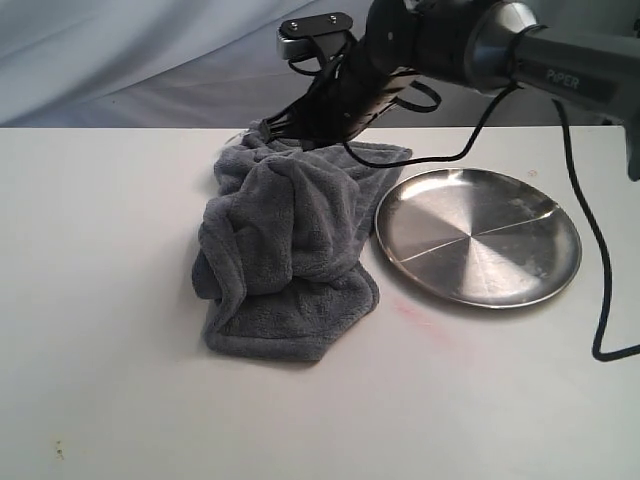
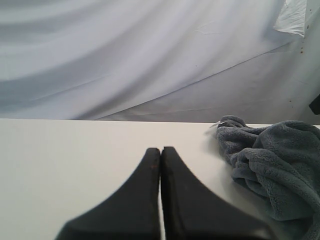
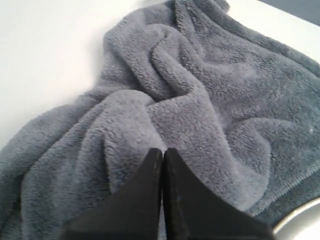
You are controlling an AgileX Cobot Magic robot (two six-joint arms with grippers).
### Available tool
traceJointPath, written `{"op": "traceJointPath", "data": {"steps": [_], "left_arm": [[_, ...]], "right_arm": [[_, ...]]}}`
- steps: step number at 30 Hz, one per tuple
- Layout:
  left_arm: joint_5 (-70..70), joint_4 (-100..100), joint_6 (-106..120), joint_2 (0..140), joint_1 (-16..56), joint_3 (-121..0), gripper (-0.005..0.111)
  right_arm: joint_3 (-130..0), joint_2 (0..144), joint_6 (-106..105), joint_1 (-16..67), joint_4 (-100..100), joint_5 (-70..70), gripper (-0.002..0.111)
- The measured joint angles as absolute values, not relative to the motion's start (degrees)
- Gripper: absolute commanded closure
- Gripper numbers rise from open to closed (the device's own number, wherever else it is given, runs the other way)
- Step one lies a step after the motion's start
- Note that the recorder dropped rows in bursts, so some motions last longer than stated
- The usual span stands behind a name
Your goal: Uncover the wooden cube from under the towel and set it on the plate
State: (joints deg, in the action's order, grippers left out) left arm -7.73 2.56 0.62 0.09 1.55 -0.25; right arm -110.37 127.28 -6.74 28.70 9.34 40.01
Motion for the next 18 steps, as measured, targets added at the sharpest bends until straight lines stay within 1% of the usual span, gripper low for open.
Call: {"op": "traceJointPath", "data": {"steps": [10, 18], "left_arm": [[-7.73, 2.56, 0.62, 0.09, 1.55, -0.25, 0.105], [-7.73, 2.56, 0.62, 0.09, 1.55, -0.25, 0.105]], "right_arm": [[-110.40, 129.03, -6.19, 32.11, 9.81, 36.43, 0.108], [-110.40, 129.73, -7.81, 35.13, 9.95, 38.17, 0.108]]}}
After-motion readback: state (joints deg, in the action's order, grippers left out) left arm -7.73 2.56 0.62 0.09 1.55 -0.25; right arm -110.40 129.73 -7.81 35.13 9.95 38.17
